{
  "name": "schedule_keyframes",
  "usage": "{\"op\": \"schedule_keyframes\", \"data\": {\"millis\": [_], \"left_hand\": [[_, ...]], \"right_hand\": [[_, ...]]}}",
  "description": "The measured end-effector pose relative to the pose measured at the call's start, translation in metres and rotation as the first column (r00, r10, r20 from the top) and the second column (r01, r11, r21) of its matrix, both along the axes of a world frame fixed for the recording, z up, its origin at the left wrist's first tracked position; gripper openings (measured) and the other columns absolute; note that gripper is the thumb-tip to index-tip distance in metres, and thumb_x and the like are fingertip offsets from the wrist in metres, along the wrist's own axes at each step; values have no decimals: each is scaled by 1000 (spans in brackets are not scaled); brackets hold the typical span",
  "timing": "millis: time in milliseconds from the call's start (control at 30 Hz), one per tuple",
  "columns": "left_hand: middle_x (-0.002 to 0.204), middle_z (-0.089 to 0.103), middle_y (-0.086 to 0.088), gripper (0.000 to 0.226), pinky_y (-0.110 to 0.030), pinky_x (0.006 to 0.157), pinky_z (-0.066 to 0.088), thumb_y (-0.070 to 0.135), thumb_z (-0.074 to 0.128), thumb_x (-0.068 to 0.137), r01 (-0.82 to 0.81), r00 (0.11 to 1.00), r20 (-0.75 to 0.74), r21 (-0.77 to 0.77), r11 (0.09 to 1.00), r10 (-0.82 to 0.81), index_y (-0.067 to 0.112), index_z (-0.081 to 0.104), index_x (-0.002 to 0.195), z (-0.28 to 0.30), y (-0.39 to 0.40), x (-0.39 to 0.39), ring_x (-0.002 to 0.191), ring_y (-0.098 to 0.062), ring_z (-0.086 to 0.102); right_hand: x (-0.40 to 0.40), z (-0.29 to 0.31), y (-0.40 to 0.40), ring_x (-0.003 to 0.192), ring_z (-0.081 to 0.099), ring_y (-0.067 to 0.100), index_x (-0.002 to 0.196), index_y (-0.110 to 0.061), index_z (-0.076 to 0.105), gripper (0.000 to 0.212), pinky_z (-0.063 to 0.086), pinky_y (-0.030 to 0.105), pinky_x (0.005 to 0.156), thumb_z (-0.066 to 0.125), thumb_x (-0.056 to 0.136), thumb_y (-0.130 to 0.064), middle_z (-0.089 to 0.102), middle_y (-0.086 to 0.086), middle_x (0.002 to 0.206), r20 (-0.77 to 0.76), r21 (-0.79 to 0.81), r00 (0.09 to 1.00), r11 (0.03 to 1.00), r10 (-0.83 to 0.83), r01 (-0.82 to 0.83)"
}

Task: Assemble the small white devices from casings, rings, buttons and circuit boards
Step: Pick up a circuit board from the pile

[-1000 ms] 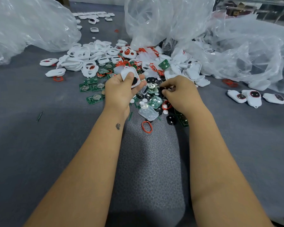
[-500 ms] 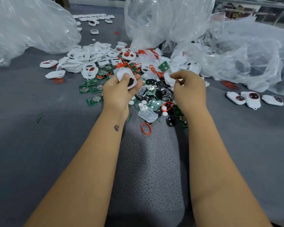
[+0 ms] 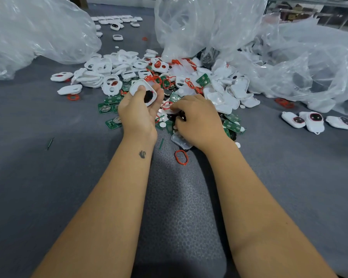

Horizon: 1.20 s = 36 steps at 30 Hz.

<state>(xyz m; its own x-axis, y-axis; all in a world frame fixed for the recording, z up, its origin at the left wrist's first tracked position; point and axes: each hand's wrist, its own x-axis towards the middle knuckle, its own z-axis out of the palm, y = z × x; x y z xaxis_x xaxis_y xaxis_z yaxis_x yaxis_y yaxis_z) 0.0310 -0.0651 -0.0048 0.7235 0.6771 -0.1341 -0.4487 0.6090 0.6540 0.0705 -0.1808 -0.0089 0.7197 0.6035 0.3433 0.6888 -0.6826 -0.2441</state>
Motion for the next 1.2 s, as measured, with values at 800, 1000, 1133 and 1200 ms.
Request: {"op": "schedule_keyframes", "data": {"millis": [800,1000,1133,1200], "left_hand": [[84,70,-12,18,-29,67,59,11,46,100,317,948,-43,105,943,-314,2,60,94,4,-11,-3,80,-22,71],[97,73,-12,27,-29,72,59,12,38,101,413,911,-75,176,894,-406,2,63,104,2,-11,-3,86,-21,71],[98,72,-15,25,-31,71,59,10,40,102,430,902,-117,170,887,-415,-1,60,109,1,-11,-1,87,-26,71],[101,72,-18,23,-34,74,60,10,42,102,447,894,-134,192,874,-428,-2,61,109,1,-11,0,91,-28,71]], "right_hand": [[5,19,-12,57,53,8,76,-7,66,18,46,21,62,54,86,0,63,-3,64,-480,876,733,312,482,369],[5,14,-13,71,55,15,88,-14,62,28,49,28,72,59,81,13,59,1,71,-438,872,800,408,409,269],[7,15,-17,67,61,9,88,-10,66,19,51,21,67,63,84,8,66,1,73,-429,876,808,403,403,265],[7,16,-19,63,60,4,87,-9,70,15,48,17,62,64,85,6,68,-3,71,-426,876,808,409,407,256]]}}
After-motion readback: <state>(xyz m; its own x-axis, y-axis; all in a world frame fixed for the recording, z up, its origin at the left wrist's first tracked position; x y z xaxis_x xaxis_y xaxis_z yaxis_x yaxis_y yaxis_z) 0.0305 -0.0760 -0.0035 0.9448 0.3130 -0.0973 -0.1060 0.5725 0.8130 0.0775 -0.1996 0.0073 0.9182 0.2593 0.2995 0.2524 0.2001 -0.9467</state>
